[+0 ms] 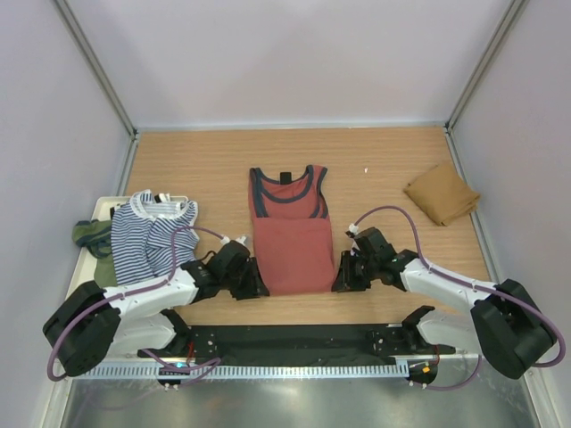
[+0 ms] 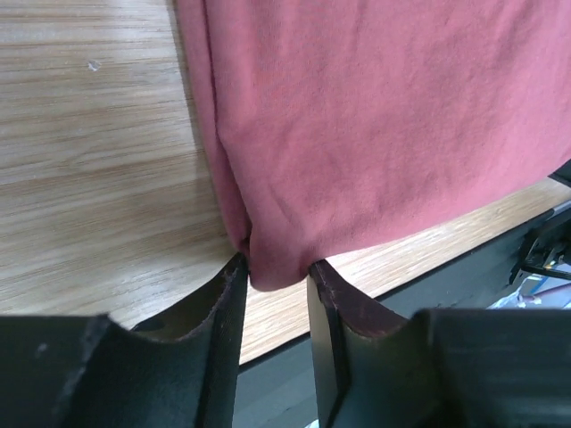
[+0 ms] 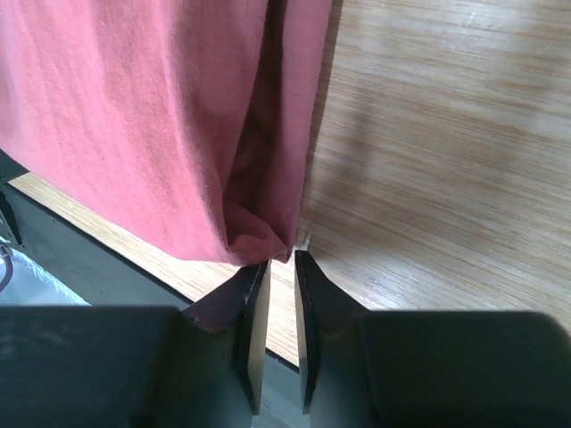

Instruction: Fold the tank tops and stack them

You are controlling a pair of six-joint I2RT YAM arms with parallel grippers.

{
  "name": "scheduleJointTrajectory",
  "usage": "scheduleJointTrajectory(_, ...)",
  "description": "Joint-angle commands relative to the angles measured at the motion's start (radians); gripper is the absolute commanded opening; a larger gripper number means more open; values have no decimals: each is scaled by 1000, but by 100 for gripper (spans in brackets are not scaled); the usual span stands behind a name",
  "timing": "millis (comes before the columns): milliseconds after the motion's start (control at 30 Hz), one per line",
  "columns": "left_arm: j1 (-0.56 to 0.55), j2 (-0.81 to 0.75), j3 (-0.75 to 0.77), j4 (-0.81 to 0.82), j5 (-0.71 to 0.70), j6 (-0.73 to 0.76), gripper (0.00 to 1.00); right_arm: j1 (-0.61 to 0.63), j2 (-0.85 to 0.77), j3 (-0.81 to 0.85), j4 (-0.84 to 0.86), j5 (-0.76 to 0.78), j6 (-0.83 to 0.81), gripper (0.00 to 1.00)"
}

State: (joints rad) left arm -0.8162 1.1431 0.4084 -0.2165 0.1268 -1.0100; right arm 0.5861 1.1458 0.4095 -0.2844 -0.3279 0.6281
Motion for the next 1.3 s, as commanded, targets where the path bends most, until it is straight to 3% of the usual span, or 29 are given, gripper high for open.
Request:
scheduleJointTrajectory(0, -3, -25, -23, 13, -33, -6, 33, 3, -9, 6, 24, 9, 1, 23)
scheduleJointTrajectory(33, -3, -31, -23, 6, -33, -4, 33, 3, -15, 6, 22, -2, 1, 29)
scheduleJointTrajectory(133, -3, -51, -25, -9, -24, -2, 36, 3, -43, 11, 24, -22, -2, 60)
scheduleJointTrajectory(233, -4, -55, -17, -26, -27, 2, 37, 6, -34, 25, 24, -31, -8, 61)
scheduleJointTrajectory(300, -3, -51, -13, -29, -32, 8, 34, 4, -12, 38, 30, -30, -13, 56)
scheduleJointTrajectory(400, -5, -34, -6, -26, -44, 13, 27, 4, 48, 46, 47, -22, -18, 36)
scheduleJointTrajectory(433, -3, -29, -2, -26, -44, 14, 21, 6, 63, 43, 63, -25, -16, 26)
scheduleJointTrajectory(467, -4, -20, 0, -21, -46, 17, 19, 6, 66, 40, 73, -31, -15, 24)
scheduleJointTrajectory(533, -3, -16, 4, -21, -49, 22, 10, 6, 65, 32, 76, -31, -11, 4)
scheduleJointTrajectory(567, -3, -14, 4, -23, -49, 22, 3, 7, 52, 29, 71, -31, -11, 1)
scheduleJointTrajectory(967, -4, -105, -26, -73, -1, 14, 0, 15, -136, -12, -55, -57, 25, 1)
scheduleJointTrajectory(1000, -3, -108, -23, -76, 0, 14, 0, 15, -147, -12, -56, -65, 25, 4)
scheduleJointTrajectory(1033, -3, -112, -22, -81, 2, 16, 0, 15, -149, -11, -56, -72, 24, 17)
scheduleJointTrajectory(1067, -4, -112, -20, -81, 7, 16, 0, 15, -147, -8, -52, -79, 19, 47)
scheduleJointTrajectory(1100, -3, -111, -20, -84, 8, 17, 0, 17, -149, -6, -47, -76, 21, 55)
scheduleJointTrajectory(1167, -3, -106, -17, -86, 20, 22, 5, 17, -141, 8, -29, -74, 21, 61)
scheduleJointTrajectory(1267, -3, -111, -3, -112, 22, 27, 31, 15, -104, 47, -22, -73, 18, 67)
